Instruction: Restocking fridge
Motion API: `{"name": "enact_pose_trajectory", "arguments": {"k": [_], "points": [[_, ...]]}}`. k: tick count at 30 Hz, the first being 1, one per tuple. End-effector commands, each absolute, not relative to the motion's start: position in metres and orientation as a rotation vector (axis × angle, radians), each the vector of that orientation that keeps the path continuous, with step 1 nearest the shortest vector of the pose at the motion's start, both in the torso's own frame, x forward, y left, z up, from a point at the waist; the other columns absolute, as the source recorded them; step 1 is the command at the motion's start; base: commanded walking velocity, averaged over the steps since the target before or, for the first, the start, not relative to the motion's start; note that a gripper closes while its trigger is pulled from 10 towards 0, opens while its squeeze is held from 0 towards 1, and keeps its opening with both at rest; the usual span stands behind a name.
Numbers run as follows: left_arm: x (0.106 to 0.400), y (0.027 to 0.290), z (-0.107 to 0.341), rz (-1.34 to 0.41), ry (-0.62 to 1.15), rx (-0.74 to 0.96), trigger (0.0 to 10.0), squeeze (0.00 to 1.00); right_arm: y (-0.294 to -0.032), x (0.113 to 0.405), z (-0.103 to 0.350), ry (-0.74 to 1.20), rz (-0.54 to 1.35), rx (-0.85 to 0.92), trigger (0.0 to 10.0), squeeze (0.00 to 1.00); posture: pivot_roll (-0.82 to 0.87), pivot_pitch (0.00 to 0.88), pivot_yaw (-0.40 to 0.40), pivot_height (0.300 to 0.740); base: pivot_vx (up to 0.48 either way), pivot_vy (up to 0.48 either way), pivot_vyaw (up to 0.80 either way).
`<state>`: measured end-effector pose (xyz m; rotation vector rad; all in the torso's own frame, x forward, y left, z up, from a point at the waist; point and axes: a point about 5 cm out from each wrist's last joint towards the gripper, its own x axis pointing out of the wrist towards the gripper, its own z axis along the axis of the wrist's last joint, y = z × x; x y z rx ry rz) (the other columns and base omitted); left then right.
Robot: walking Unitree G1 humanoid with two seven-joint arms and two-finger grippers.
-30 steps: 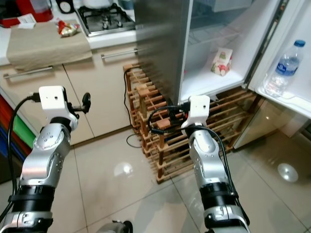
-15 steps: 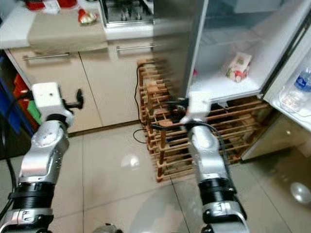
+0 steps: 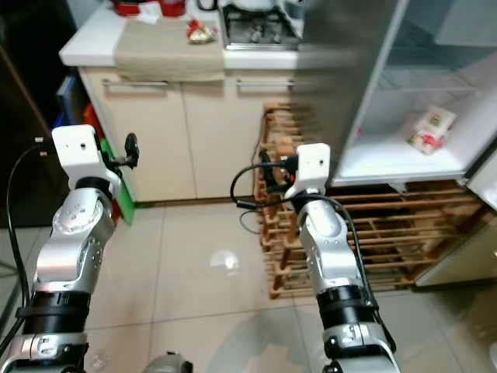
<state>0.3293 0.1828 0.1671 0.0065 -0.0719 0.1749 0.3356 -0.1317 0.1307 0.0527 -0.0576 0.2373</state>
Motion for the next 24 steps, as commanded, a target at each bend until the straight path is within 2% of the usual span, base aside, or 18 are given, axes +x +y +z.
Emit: {"name": "enact_pose_trajectory", "arguments": {"k": [1,5,8,9,12,15,22,24], "points": [[0.334,0.184,0.170,0.196,-0.062,-0.002,10.0,0.00,-0.127,0.338,0.132,-0.056,0.242,0.052,10.0,0.40,0.04,0.000,-0.001,0.740,0.000,0.000,0.00],[0.333,0.177,0.179,0.125,-0.125,-0.061,10.0,0.00,-0.126,0.339,0.137,-0.076,0.250,0.055,10.0,0.38,0.03,0.000,0.003,0.740,0.135,0.000,0.00],[0.333,0.176,0.182,0.118,-0.139,-0.057,10.0,0.00,-0.125,0.339,0.141,-0.093,0.261,0.040,10.0,0.40,0.02,0.000,0.006,0.740,0.458,0.000,0.00],[0.335,0.174,0.181,0.112,-0.135,-0.056,10.0,0.00,-0.126,0.339,0.141,-0.092,0.252,0.033,10.0,0.43,0.02,0.000,0.007,0.740,0.480,0.000,0.58],[0.337,0.170,0.180,0.103,-0.127,-0.044,10.0,0.00,-0.128,0.340,0.140,-0.089,0.227,0.041,10.0,0.44,0.02,0.000,0.007,0.740,0.480,0.000,0.54],[0.338,0.170,0.182,0.078,-0.131,-0.030,10.0,0.00,-0.130,0.342,0.140,-0.090,0.197,0.028,10.0,0.38,0.03,0.000,0.011,0.740,0.480,0.000,0.00],[0.337,0.174,0.182,0.083,-0.135,-0.018,10.0,0.00,-0.131,0.343,0.140,-0.103,0.177,0.033,10.0,0.39,0.03,0.000,0.019,0.740,0.480,0.000,0.00],[0.338,0.175,0.183,0.087,-0.139,-0.016,10.0,0.00,-0.129,0.344,0.142,-0.109,0.173,0.037,10.0,0.36,0.03,0.000,0.021,0.740,0.480,0.000,0.00]]}}
